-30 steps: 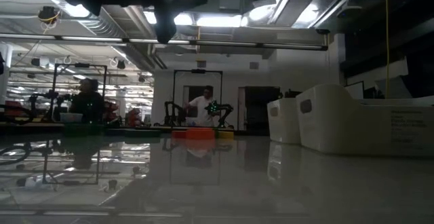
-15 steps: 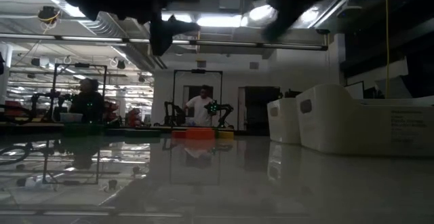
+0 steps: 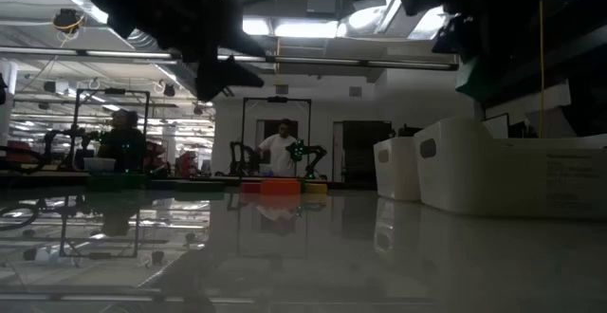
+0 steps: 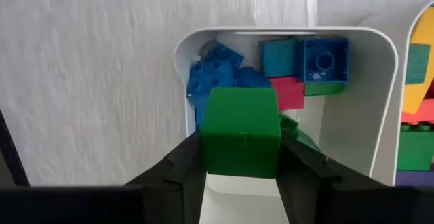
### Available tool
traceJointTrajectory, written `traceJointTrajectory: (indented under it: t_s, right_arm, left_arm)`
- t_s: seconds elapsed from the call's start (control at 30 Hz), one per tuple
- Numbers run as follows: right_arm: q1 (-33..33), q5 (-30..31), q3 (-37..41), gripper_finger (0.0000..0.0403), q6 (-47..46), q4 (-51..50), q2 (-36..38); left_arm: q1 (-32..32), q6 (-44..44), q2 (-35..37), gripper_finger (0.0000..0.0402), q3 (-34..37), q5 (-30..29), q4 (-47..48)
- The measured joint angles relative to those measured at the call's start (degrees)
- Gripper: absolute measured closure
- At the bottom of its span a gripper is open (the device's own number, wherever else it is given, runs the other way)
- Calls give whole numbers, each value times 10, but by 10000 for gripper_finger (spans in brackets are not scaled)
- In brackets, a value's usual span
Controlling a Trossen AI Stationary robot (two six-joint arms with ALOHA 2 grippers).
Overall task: Sort blocks by size
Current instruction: Put the green cube block into the bottom white bin, then put the green cube game piece into the bottom white bin
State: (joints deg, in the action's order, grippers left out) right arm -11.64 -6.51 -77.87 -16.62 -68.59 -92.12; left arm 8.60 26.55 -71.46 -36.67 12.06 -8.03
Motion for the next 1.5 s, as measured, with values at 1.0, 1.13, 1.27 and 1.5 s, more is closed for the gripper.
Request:
traceJointTrajectory:
  t_s: [1.0,1.13,1.27,1.5]
  right_arm:
    - [0,26,1,155,0,34,0]
    - [0,26,1,155,0,44,0]
    - [0,25,1,155,0,44,0]
    - [0,25,1,155,0,44,0]
  left_arm:
    - [102,99,80,199,1,-254,596]
    - [91,111,71,199,1,-254,599]
    - [81,136,55,199,1,-254,599]
    - [68,179,30,199,34,-254,594]
